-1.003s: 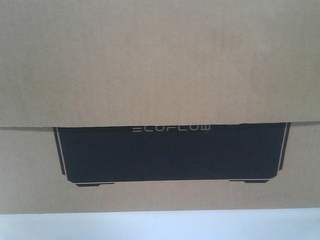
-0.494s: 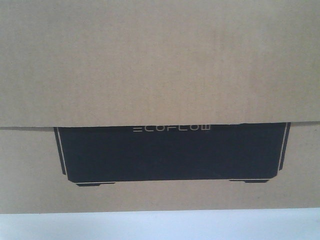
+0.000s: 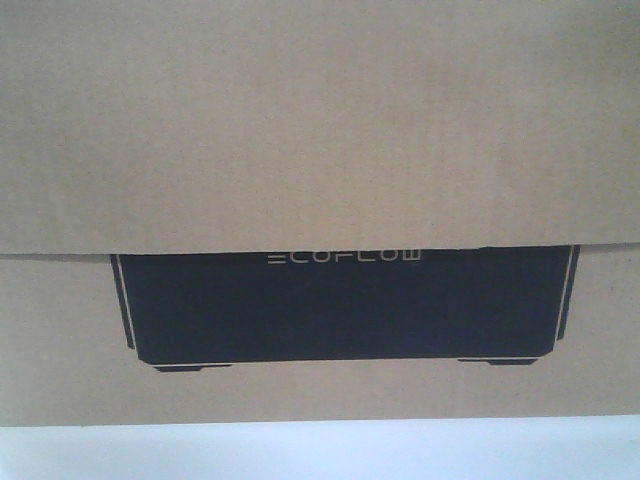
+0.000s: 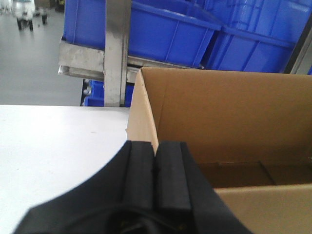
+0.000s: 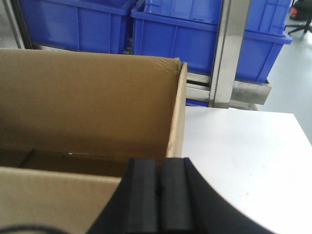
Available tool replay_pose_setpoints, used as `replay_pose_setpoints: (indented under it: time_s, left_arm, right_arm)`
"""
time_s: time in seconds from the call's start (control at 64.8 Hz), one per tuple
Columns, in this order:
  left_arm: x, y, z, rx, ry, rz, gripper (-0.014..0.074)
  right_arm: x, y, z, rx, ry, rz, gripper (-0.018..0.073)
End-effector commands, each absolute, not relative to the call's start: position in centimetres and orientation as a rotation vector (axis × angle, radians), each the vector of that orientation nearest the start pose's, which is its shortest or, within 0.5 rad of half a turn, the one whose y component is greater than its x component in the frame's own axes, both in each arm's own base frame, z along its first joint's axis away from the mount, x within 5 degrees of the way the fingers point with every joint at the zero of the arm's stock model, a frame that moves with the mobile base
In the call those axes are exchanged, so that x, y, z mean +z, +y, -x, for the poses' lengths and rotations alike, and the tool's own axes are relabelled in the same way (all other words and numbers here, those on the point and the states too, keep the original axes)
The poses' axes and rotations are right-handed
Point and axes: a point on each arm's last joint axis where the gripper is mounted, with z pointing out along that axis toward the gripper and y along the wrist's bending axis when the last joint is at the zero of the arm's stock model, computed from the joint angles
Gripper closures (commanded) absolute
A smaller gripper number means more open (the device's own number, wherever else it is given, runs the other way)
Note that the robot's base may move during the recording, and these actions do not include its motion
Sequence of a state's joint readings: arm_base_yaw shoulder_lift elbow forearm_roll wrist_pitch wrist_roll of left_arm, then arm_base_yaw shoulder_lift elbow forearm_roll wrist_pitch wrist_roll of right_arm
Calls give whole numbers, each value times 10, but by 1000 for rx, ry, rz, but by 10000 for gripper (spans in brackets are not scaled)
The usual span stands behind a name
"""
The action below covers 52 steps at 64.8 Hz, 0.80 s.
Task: Grab box from left shelf to table start
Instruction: 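Open both grippers and release the box walls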
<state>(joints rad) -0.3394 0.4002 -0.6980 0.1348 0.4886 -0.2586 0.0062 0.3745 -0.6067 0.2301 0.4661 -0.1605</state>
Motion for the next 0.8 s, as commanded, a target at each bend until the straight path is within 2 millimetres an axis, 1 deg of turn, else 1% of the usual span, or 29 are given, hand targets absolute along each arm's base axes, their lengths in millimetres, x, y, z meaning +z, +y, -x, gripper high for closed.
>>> replay_pose_setpoints:
  time_s: [0.0, 0.123, 0.231, 0.262, 0.401, 0.787]
  left_arm:
    - [366, -17, -58, -346, 1515, -134, 691]
    - [331, -16, -53, -323, 1467, -163, 691]
    - [309, -16, -54, -307, 1470, -182, 691]
    - [306, -16, -54, -306, 1476, -183, 691]
    - [303, -16, -54, -305, 1480, -184, 691]
    - [303, -16, -54, -305, 1480, -184, 691]
  right_arm:
    - [352, 7, -59, 99, 1548, 30, 504]
    - [327, 6, -45, 94, 1501, 23, 504]
    - [310, 6, -38, 89, 1462, 17, 504]
    - [306, 6, -37, 89, 1457, 16, 504]
    - [294, 6, -37, 91, 1480, 19, 504]
    - [293, 6, -37, 95, 1497, 21, 504]
